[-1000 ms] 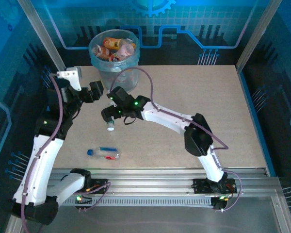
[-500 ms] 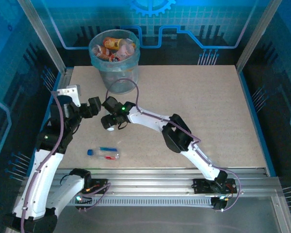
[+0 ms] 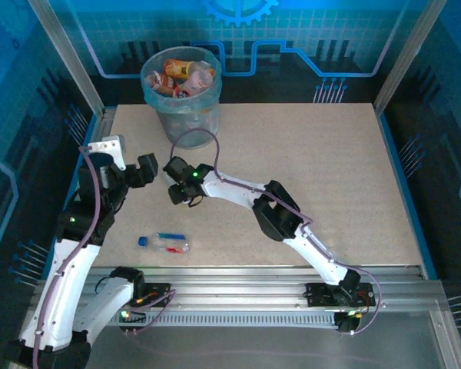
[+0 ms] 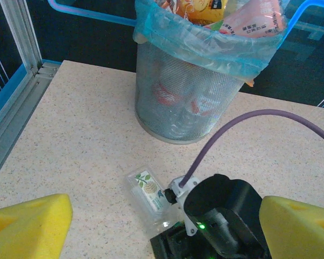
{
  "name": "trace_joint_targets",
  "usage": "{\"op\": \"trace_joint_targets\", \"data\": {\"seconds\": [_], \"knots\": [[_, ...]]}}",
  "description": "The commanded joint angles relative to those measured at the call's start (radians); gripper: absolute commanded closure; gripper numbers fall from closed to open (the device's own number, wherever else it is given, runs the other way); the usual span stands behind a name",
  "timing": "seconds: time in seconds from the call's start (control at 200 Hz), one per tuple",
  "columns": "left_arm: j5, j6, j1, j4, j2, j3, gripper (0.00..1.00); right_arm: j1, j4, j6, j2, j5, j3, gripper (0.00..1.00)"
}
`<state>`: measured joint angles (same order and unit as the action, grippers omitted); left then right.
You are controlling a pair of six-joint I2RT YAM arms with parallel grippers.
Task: Put the plastic bottles in the bin
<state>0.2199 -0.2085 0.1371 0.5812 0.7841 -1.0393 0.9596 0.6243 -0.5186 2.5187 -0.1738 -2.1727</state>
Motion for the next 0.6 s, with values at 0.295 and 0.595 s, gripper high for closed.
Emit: {"op": "trace_joint_targets", "data": {"seconds": [0.295, 0.595], "knots": [[-0.054, -0.098, -0.043, 0.007, 0.094, -0.09, 0.06, -0.008, -0.328, 0.049, -0.447, 0.099, 0.516, 0.56], [-0.266, -0.254, -0.082, -0.054, 0.177, -0.113, 0.05, -0.025, -0.52, 0.128, -0.706, 0.197, 0.729, 0.57]]}}
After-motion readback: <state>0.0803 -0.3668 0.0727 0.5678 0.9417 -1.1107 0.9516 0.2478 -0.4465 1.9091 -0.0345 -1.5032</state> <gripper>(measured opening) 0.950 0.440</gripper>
